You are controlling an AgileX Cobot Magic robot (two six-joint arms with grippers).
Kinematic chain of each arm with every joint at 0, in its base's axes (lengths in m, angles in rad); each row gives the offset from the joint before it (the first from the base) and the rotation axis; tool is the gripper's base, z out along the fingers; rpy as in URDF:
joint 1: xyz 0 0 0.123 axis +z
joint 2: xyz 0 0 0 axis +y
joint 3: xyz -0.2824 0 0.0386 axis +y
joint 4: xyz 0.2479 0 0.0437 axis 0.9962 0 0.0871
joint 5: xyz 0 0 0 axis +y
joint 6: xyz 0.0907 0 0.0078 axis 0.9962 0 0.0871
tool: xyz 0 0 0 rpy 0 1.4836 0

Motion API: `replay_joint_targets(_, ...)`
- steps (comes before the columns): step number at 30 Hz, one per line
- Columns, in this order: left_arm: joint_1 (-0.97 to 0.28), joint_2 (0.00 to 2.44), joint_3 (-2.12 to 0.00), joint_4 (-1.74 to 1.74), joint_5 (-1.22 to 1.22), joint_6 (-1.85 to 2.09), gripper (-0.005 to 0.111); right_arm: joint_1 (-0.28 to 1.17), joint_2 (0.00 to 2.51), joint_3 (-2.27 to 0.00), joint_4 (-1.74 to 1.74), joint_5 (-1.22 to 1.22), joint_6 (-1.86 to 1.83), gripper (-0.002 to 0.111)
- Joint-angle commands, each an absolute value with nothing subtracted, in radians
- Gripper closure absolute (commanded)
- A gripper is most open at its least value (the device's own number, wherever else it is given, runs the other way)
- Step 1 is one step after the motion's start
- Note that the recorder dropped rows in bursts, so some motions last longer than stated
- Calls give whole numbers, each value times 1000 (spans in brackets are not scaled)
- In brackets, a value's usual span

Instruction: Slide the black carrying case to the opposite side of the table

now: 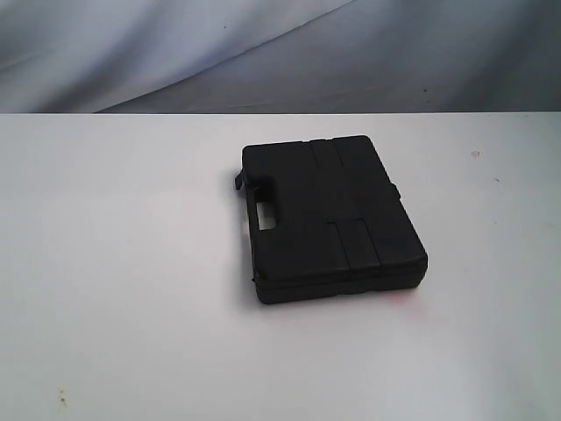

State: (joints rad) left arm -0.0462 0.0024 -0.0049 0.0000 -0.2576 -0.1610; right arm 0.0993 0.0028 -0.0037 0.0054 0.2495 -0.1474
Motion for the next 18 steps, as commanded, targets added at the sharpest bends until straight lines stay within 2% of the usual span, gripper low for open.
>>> replay_joint_targets(1, -45, 0, 0, -10, -433, -303, 107, 92, 0, 0, 5, 251, -150, 108)
replay_joint_targets(4, -45, 0, 0, 21, -463, -442, 107, 92, 0, 0, 5, 251, -150, 108)
replay_joint_targets(7, -45, 0, -86, 217, -418, -543, 107, 92, 0, 0, 5, 251, -150, 108)
replay_joint_targets(12, -45, 0, -362, 553, -72, -767, 107, 92, 0, 0, 5, 251, -150, 108)
replay_joint_targets(15, -45, 3, -519, 570, 151, -724, 107, 92, 0, 0, 5, 251, -150, 108)
replay_joint_targets(18, -45, 56, -643, 547, 252, -589, 107, 92, 0, 0, 5, 251, -150, 108)
